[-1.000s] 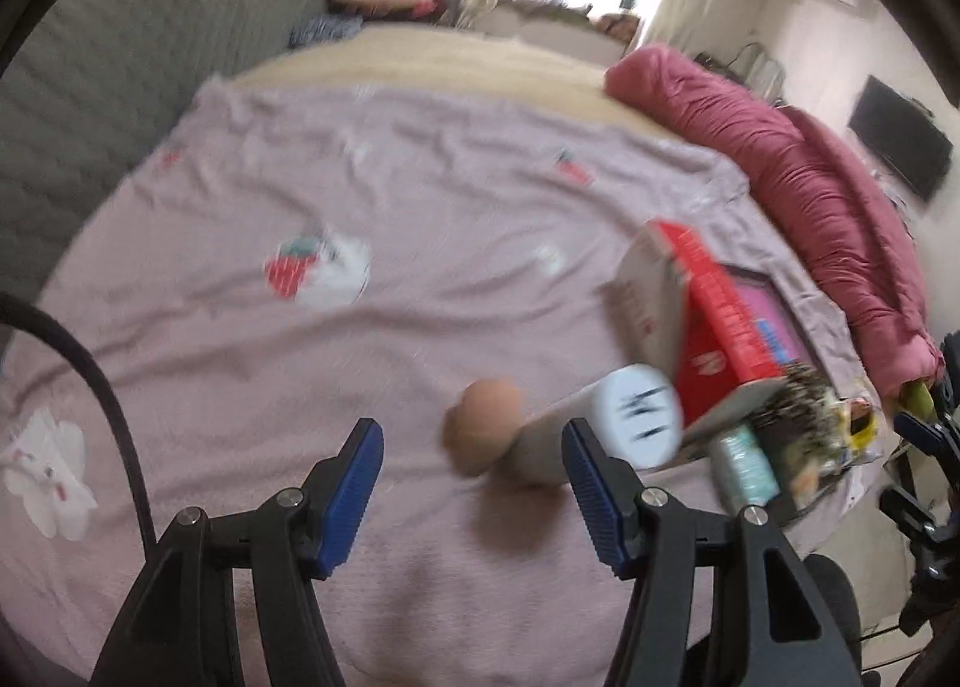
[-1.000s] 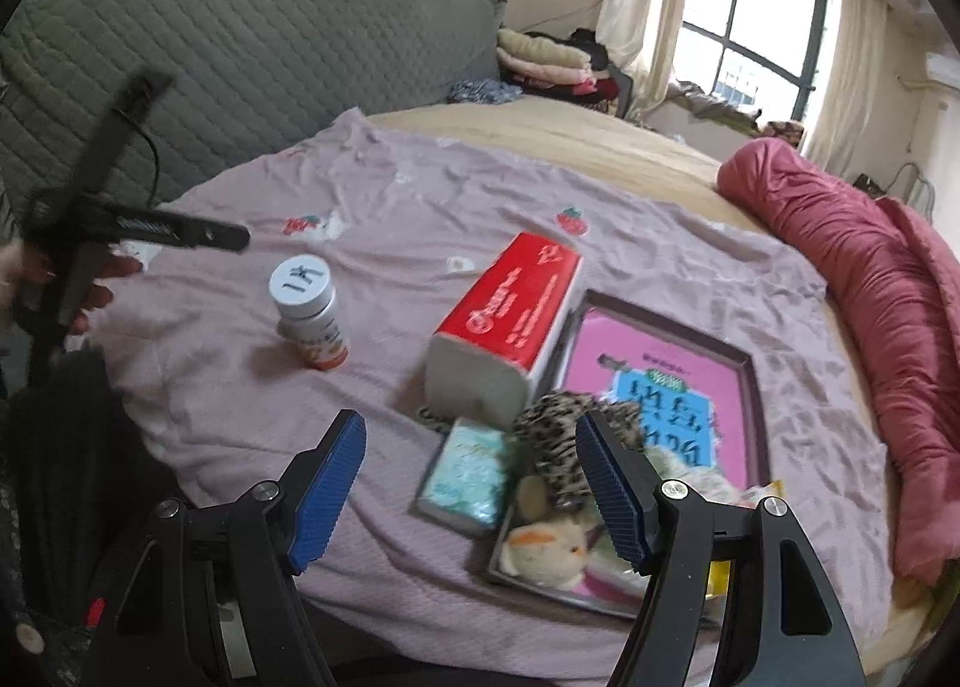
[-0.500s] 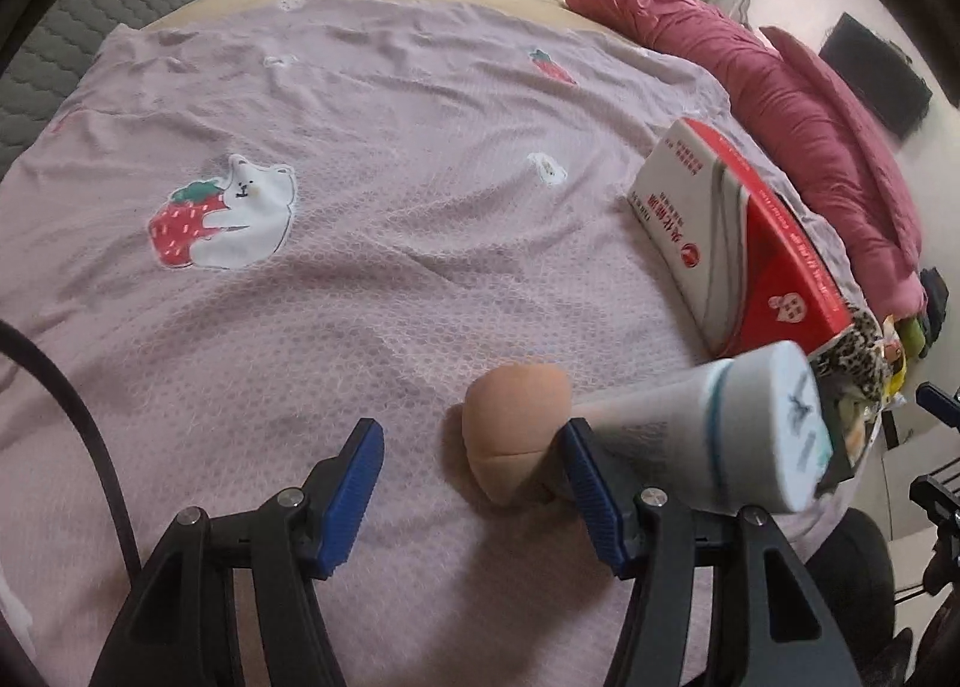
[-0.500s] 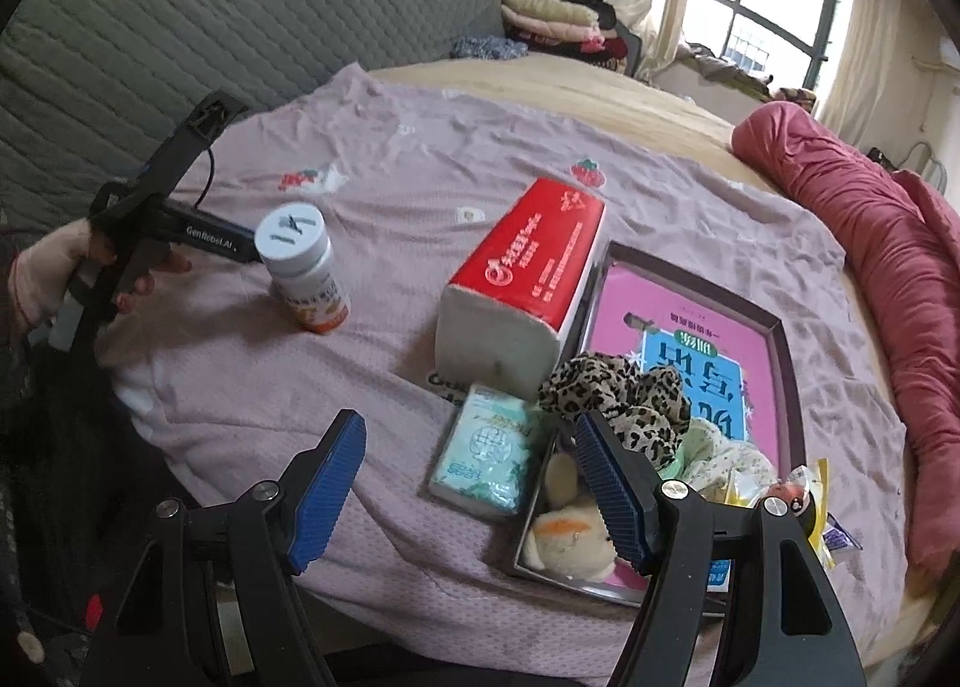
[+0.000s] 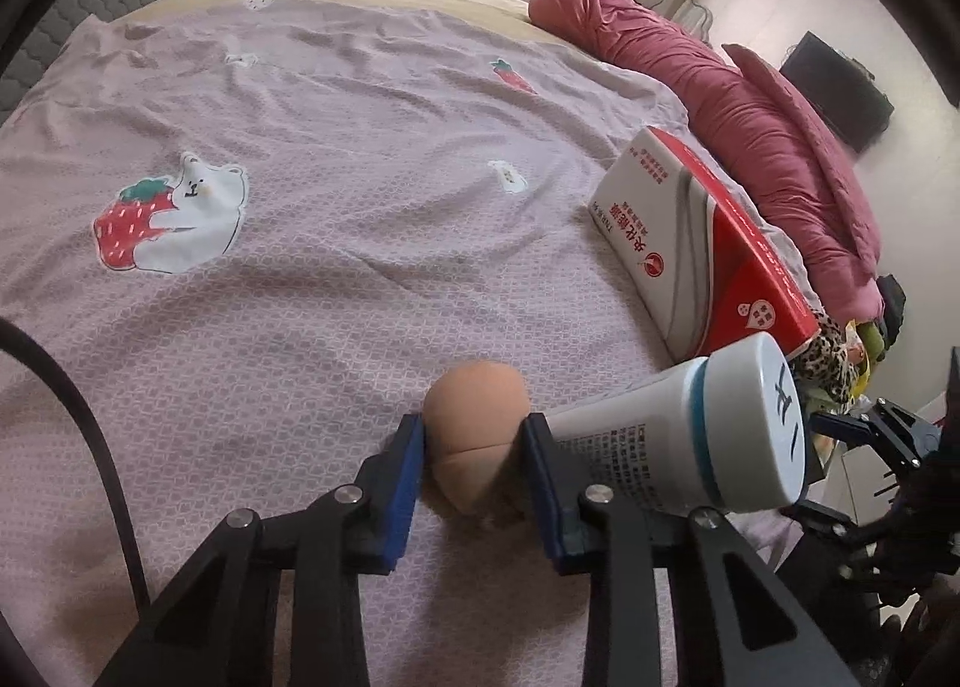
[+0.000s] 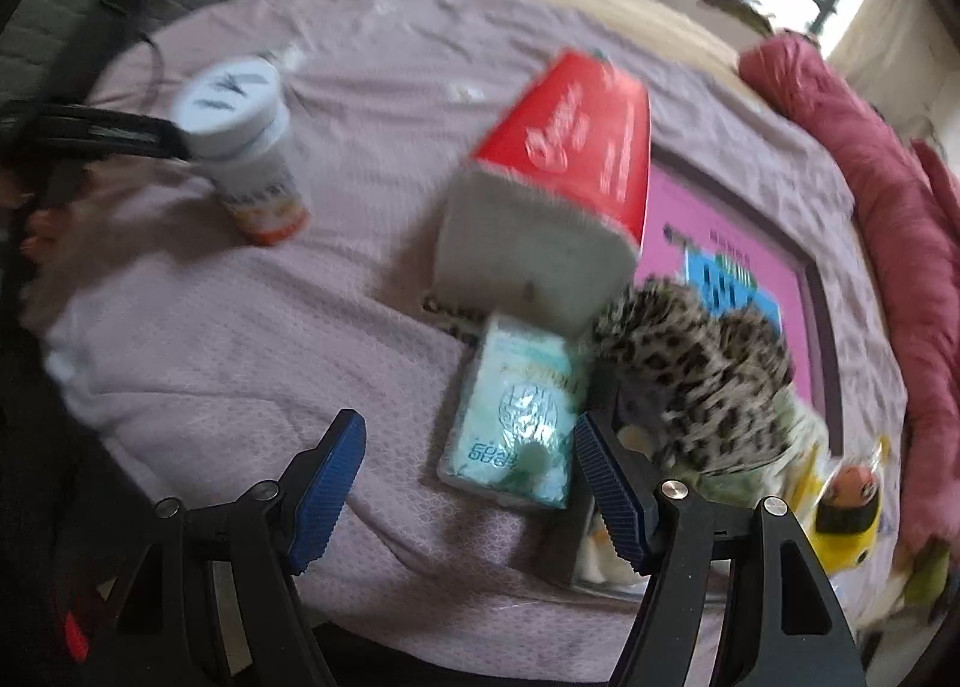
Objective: Organize soft objects
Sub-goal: 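Grasp the peach egg-shaped sponge with the left tool, then grasp the blue-white tissue packet with the right tool while the left tool lifts the sponge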
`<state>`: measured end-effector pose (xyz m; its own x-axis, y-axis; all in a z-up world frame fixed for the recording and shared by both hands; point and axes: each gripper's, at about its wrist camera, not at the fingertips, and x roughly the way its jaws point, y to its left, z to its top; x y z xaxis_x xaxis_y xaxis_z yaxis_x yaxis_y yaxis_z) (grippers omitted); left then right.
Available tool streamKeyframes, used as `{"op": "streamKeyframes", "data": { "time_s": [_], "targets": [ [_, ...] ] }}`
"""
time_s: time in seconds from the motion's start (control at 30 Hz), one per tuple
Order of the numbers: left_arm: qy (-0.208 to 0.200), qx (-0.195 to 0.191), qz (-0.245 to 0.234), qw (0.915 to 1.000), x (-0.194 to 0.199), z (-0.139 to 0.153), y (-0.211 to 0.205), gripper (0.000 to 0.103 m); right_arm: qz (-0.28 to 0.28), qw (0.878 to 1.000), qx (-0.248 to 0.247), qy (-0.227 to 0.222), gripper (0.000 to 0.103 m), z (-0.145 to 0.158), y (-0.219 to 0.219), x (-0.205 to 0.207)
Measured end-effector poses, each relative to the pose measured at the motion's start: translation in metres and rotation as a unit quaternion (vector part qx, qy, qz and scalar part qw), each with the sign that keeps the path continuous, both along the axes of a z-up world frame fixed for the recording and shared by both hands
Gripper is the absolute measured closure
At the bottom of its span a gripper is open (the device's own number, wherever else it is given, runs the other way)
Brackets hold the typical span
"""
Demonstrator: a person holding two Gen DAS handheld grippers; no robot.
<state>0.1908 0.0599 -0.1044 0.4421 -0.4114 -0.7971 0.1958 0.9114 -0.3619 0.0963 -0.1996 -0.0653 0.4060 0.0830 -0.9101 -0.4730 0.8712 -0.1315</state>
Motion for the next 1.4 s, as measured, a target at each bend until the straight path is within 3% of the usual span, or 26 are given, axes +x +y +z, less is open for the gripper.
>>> {"op": "streamKeyframes", "data": {
  "time_s": [0.1, 0.23, 0.33, 0.4, 0.5, 0.67, 0.87, 1.03, 1.23, 1.4],
  "targets": [
    [0.001, -0.008, -0.001, 1.0, 0.002, -0.001, 0.001, 0.069, -0.017, 0.999, -0.04, -0.004, 0.029, -0.013, 0.004, 0.002],
    [-0.002, -0.011, -0.003, 0.9999, 0.004, -0.002, 0.001, 0.069, 0.001, 0.993, -0.111, -0.037, 0.032, -0.029, 0.023, -0.001],
    [-0.001, -0.013, -0.001, 0.9999, 0.007, -0.004, 0.0, 0.069, -0.001, 0.988, -0.152, -0.04, 0.055, -0.047, 0.026, 0.005],
    [-0.003, -0.012, -0.002, 0.9999, 0.007, -0.004, -0.001, 0.069, 0.001, 0.986, -0.159, -0.045, 0.061, -0.053, 0.026, 0.006],
    [0.0, -0.012, 0.0, 0.9999, 0.009, -0.006, -0.002, 0.07, -0.01, 0.989, -0.137, -0.06, 0.068, -0.049, 0.018, 0.004],
    [0.002, -0.023, 0.016, 0.9996, 0.011, -0.007, 0.0, 0.073, -0.048, 0.997, -0.025, -0.06, 0.07, -0.024, -0.009, 0.0],
    [-0.001, -0.03, 0.034, 0.999, 0.002, 0.001, 0.005, 0.074, -0.057, 0.991, 0.078, -0.089, 0.07, 0.006, -0.02, -0.014],
    [-0.024, -0.007, 0.063, 0.9977, -0.013, 0.017, 0.013, 0.074, -0.06, 0.985, 0.114, -0.113, 0.07, 0.028, -0.017, -0.018],
    [-0.041, -0.016, 0.115, 0.9924, -0.025, 0.04, 0.034, 0.074, -0.06, 0.981, 0.138, -0.123, 0.07, 0.039, -0.017, -0.026],
    [-0.09, 0.0, 0.115, 0.9893, -0.049, 0.086, 0.025, 0.074, -0.071, 0.974, 0.155, -0.15, 0.07, 0.051, -0.026, -0.037]
  ]
}}
